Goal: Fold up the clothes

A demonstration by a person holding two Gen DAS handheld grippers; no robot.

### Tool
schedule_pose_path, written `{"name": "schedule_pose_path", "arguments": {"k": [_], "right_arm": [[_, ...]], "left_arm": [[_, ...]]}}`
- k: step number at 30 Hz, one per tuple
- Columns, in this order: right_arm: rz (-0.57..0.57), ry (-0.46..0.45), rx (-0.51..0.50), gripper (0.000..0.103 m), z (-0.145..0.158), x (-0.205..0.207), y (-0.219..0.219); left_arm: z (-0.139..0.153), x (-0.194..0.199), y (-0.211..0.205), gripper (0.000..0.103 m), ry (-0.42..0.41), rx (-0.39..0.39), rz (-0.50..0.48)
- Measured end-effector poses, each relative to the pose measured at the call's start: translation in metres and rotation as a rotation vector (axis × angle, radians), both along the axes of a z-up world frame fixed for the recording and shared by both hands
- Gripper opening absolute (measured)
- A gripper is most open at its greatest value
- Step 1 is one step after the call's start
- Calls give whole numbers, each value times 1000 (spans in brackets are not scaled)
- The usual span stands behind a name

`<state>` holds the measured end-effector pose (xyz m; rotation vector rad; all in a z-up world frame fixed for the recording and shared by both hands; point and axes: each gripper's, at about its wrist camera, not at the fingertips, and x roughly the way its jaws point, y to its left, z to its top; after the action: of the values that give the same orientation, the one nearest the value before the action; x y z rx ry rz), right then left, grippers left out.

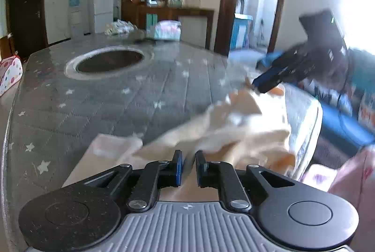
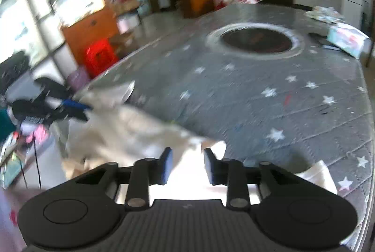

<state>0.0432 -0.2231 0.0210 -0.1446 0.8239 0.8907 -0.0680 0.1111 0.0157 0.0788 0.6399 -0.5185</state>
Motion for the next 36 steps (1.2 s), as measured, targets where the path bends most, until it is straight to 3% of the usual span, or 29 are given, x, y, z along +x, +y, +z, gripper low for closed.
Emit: {"name": "schedule_pose_path", "arguments": {"k": [5,8,12,18,21,24,26,27,28,36], "right_arm": [[-6,27,-15,34,-13,8,12],[21,32,-39,34,-21,4,21],[36,6,-93,33,-27,-5,29],[41,-20,-121,18,-29,-8,34],[43,-28,-129,21,-29,-9,35],[44,-37,-136,20,-30,-9,36],[48,-46,-144,18,-30,-10,38],[51,-52,-150,11,-29,-11,40],[54,-58,-155,7,-29,-12,41],[-19,-158,-121,5,0,10,41]], "left_arm": [[8,-1,14,44,-27,-43,67],[11,-2,22,44,-31,-55,107],[2,-1,19,44,10,31,112],[-4,-3,25,50,28,50,157],[-7,-7,30,51,42,46,176],[-8,-11,31,47,48,35,164],[-9,-11,28,16,41,51,140],[-9,-11,25,13,34,65,130],[-9,-10,23,10,23,78,123],[18,34,25,9,-94,94,170]]}}
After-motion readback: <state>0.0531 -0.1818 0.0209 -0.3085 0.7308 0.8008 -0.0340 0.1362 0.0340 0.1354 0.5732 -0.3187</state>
